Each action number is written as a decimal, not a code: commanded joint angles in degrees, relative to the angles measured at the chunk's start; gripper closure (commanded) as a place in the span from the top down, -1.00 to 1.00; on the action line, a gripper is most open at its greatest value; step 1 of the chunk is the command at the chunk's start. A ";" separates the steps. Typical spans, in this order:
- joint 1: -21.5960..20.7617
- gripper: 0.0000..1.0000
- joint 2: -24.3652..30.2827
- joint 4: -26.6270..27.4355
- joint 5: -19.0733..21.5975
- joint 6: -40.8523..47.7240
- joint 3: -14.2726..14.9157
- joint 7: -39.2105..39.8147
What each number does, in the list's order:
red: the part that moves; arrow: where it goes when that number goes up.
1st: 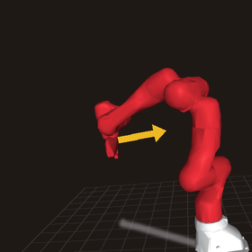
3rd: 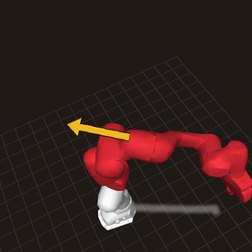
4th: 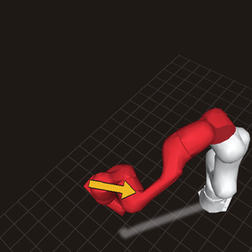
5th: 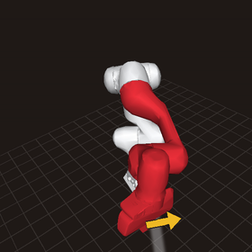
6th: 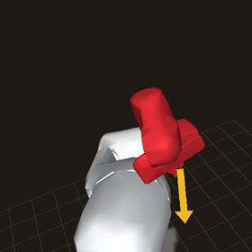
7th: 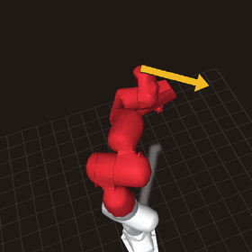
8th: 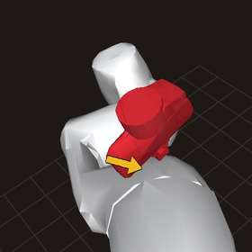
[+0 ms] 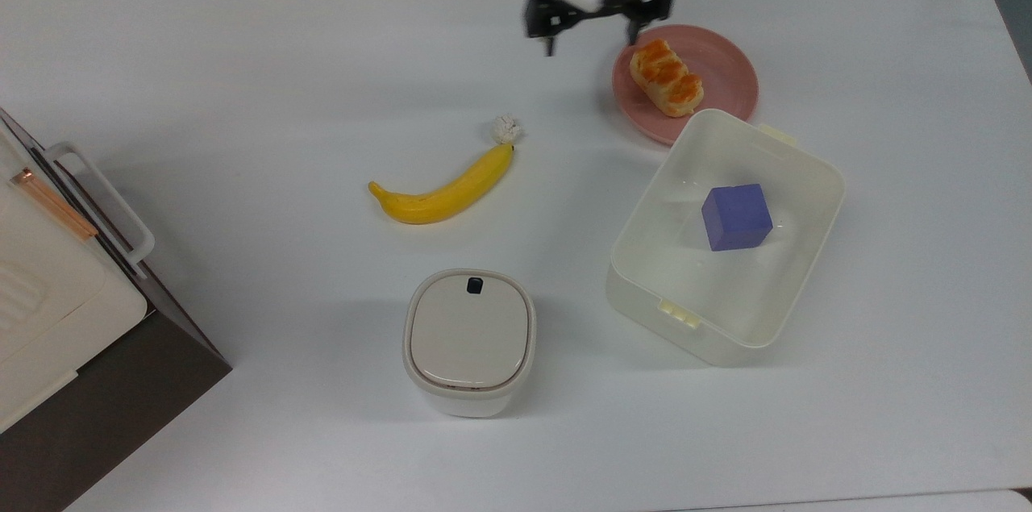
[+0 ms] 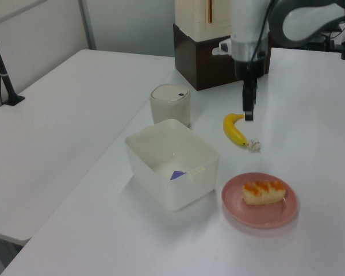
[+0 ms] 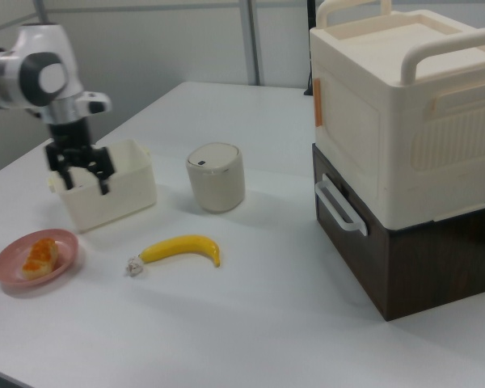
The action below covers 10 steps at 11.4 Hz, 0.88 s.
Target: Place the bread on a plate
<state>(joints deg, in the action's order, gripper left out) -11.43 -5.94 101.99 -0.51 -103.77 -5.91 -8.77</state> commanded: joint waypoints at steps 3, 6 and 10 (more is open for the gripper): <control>11.76 1.00 0.93 -3.63 -0.98 0.50 2.31 -1.42; 17.82 1.00 2.07 -4.95 -0.19 0.58 1.43 -1.16; 20.30 1.00 2.25 -5.74 -0.45 0.58 1.34 -0.81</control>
<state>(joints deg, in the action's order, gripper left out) 8.04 -4.57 96.23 -0.88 -103.77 -3.79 -8.80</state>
